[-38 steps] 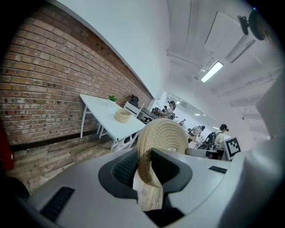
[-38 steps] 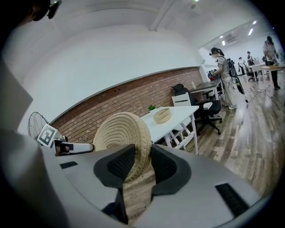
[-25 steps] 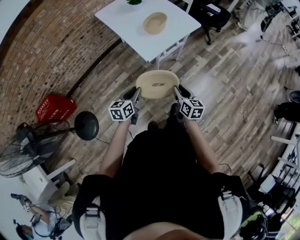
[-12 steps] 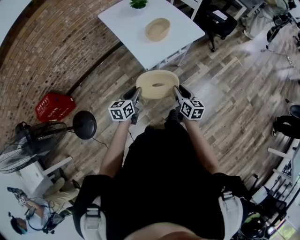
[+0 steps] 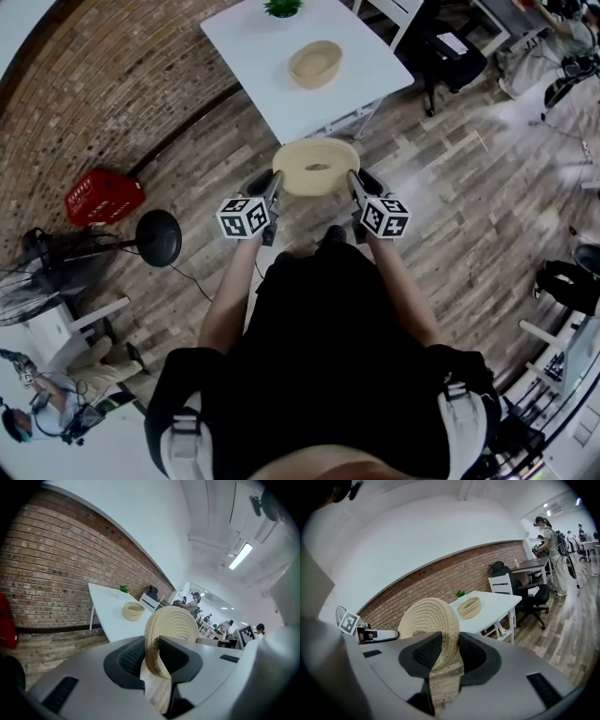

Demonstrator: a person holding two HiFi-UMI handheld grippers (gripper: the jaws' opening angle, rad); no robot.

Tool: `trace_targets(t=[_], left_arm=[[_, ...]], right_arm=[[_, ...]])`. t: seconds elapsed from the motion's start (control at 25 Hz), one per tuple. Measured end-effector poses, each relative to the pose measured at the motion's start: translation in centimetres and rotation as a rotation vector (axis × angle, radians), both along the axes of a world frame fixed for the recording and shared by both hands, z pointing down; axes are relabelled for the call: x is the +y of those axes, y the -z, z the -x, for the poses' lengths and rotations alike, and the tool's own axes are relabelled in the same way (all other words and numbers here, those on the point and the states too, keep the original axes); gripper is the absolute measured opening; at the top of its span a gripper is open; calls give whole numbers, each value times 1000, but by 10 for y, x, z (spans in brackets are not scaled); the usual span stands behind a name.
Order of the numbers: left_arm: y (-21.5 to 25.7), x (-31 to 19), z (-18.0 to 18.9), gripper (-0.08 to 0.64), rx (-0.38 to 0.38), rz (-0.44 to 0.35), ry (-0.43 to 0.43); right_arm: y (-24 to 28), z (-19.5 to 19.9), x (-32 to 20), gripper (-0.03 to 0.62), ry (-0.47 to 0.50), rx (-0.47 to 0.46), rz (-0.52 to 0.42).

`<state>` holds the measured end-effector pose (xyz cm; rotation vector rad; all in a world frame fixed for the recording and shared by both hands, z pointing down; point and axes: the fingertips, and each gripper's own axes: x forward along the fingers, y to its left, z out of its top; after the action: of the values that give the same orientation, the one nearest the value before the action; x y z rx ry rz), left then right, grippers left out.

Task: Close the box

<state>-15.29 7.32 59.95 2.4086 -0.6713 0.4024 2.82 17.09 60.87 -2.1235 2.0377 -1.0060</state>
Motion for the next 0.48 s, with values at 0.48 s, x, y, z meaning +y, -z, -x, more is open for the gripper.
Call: trace_targets(t=[0.48], left_arm=[[0,1,-58,104,-10,0,103]], right_arm=[[-7,-67,-18,117,96,-8,11]])
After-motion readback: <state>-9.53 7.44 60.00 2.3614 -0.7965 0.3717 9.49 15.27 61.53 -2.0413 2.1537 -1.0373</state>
